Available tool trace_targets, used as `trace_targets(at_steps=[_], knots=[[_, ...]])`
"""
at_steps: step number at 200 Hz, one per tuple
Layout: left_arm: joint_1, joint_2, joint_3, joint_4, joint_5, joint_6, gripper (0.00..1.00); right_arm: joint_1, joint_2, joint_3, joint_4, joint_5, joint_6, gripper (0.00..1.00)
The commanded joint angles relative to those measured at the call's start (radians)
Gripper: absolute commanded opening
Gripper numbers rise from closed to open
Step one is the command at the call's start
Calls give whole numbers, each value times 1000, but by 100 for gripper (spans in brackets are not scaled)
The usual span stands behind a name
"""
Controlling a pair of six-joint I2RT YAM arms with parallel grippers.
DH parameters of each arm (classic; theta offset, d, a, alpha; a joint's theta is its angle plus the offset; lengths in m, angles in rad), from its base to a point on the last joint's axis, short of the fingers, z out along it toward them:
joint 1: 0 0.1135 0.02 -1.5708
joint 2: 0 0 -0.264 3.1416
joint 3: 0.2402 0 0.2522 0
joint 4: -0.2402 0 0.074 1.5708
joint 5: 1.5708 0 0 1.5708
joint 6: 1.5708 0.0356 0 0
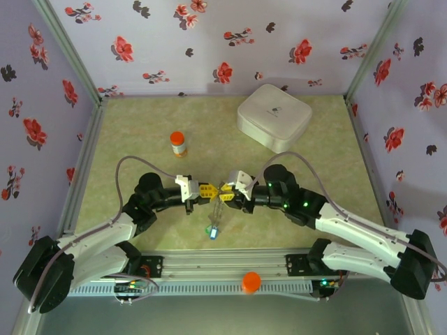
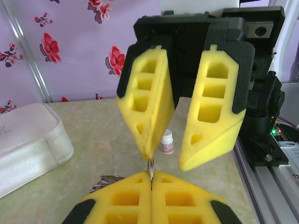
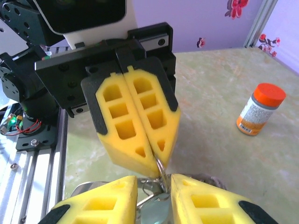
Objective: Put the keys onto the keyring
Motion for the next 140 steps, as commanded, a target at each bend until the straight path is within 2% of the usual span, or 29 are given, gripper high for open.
trace_targets(at_steps=[1,64,126,140], knots=[[-7,-14,4,49,28,-14,0,-4,17,43,-11,15,-52,26],[-6,-15,4,45,31,-13,0,-3,50,51,-67,-10,-84,26],[-6,-11,6,45,40,-11,0,-4,29,13,-1,-29,-99,16],[-7,-10,6,44,42,-12,0,-7,35,13,-1,-40,-105,11]])
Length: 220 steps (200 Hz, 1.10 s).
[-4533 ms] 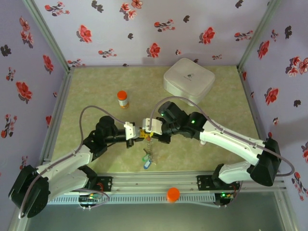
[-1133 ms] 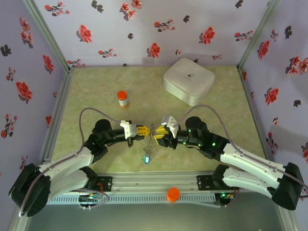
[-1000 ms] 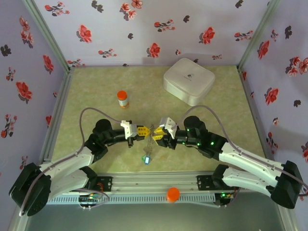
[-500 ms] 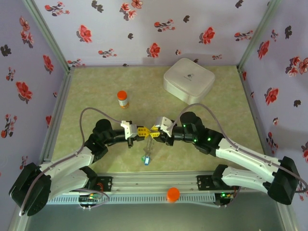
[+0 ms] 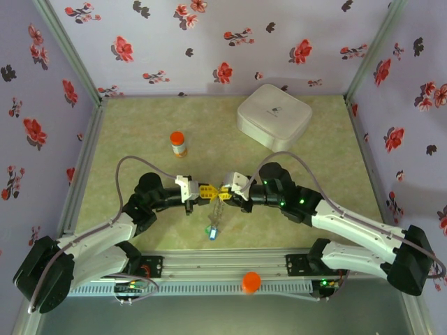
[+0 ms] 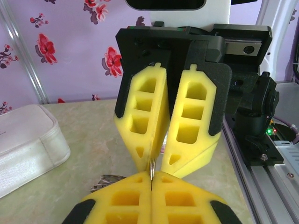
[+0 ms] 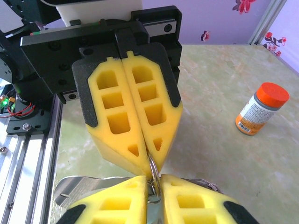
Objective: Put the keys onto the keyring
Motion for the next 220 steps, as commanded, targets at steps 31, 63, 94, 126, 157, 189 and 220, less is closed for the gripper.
trace_targets(at_steps=[31,63,94,126,157,189,220], knots=[[-6,-10,6,43,24,-12,0,-8,-1,14,1,-43,-48,0],[-7,-19,1,10,18,24,22,-8,2,79,-116,-28,-111,0],[-6,-47,12,-80,-18,75,24,-7,42,205,-325,8,-194,0],[-7,-56,47,-198,-31,115,23,3,110,331,-502,33,-248,0],[-7,-52,52,-194,-40,111,23,22,164,420,-615,57,-305,0],[-9,-46,55,-173,-38,97,23,42,212,490,-691,100,-351,0],[-8,-44,55,-148,-25,70,24,69,255,535,-712,137,-367,0]])
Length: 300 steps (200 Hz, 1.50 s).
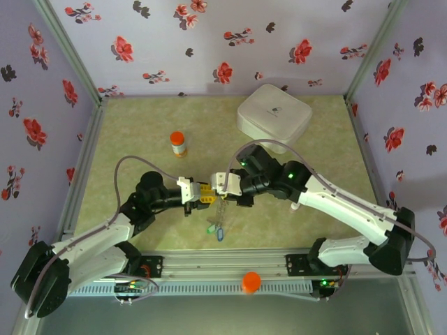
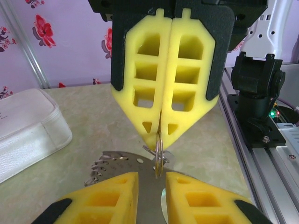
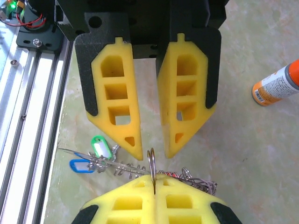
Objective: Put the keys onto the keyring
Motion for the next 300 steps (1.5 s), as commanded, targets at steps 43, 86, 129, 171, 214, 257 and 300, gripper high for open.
trace_targets(at_steps=[43,86,129,171,214,257,300], knots=[[-7,-2,31,25,11,-13,18,53,40,91,-69,55,-53,0],[-7,2,40,17,29,-8,7,55,12,79,-12,26,21,3],[-7,4,16,96,42,-28,0,1,-143,-87,193,-17,224,25],[-6,23,-4,185,46,-55,0,-3,-289,-286,346,67,350,26],[-6,31,-7,216,61,-76,0,-3,-331,-408,491,38,470,26],[-6,29,-8,214,64,-77,0,-3,-304,-424,538,16,491,25],[-6,26,-6,216,74,-83,0,-3,-258,-422,571,-8,503,18]])
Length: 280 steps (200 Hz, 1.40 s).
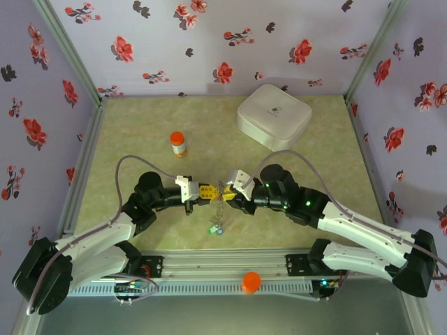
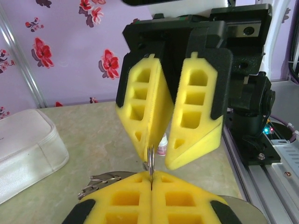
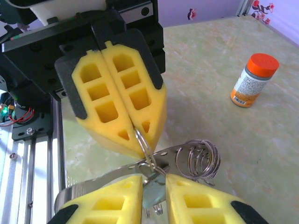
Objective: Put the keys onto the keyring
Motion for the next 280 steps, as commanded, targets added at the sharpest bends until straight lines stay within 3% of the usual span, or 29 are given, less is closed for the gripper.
trace_targets(at_steps=[1,19,46,85,134,186,231,257,280], knots=[[-3,-4,2,71,28,-17,0,-3,22,-1,59,-34,32,17],[-3,-5,2,74,28,-18,0,-2,43,-3,74,-58,41,15],[-3,-6,2,75,28,-21,0,-2,56,-18,107,-67,57,18],[-3,-12,-1,70,25,-17,0,-2,-19,-41,54,10,26,26],[-3,-4,1,77,22,-12,0,11,-57,-95,-13,55,-18,29],[-4,3,1,76,20,-7,0,36,6,-123,119,1,11,36],[-3,6,1,78,19,-4,0,43,58,-143,241,108,51,34],[-3,7,1,73,19,1,0,48,63,-200,380,87,103,33],[-4,6,0,70,19,2,0,53,56,-227,402,128,108,25]])
